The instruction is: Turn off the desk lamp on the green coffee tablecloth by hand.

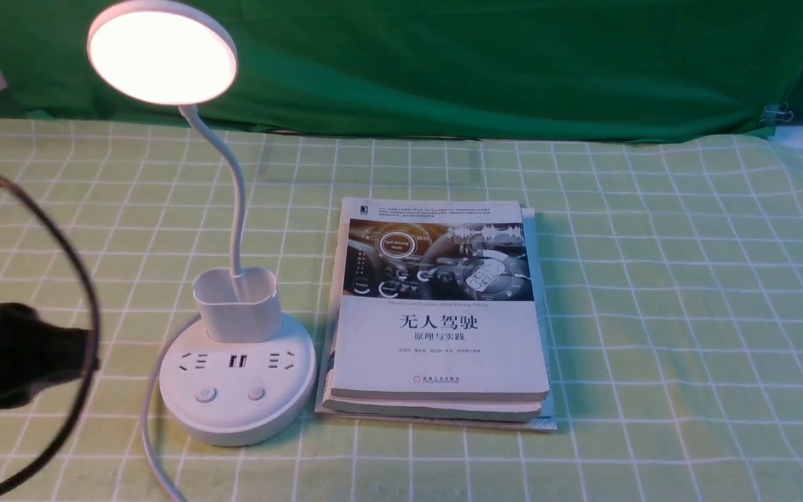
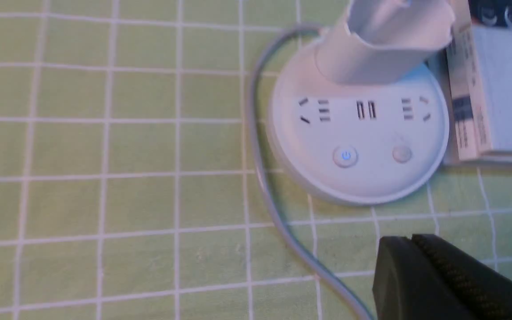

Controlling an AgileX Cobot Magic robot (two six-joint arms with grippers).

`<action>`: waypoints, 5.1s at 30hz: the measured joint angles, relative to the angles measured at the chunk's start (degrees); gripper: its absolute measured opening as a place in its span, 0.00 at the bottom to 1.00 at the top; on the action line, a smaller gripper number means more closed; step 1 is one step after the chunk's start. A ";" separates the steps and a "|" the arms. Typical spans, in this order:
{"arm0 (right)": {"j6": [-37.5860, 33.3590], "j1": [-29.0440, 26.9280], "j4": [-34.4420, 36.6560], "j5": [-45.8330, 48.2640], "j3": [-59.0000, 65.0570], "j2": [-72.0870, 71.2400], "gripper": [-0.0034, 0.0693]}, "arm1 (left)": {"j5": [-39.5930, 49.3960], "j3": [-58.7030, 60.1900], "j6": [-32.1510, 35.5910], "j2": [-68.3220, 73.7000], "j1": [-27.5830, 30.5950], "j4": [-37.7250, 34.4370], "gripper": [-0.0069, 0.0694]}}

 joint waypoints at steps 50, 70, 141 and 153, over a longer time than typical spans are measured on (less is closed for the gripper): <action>-0.01 0.00 0.00 0.00 0.00 0.00 0.09 | -2.31 -15.52 -0.51 33.84 -15.08 5.52 0.09; -0.01 0.00 0.00 0.00 0.00 0.00 0.09 | -3.28 -15.62 -0.68 38.61 -15.08 5.58 0.09; -0.03 0.00 0.00 -0.04 0.00 0.00 0.09 | -57.67 36.32 -1.54 -29.56 -15.26 3.60 0.11; -0.01 0.00 0.00 0.09 0.00 0.00 0.09 | -59.18 40.67 0.38 -35.59 -10.23 3.64 0.10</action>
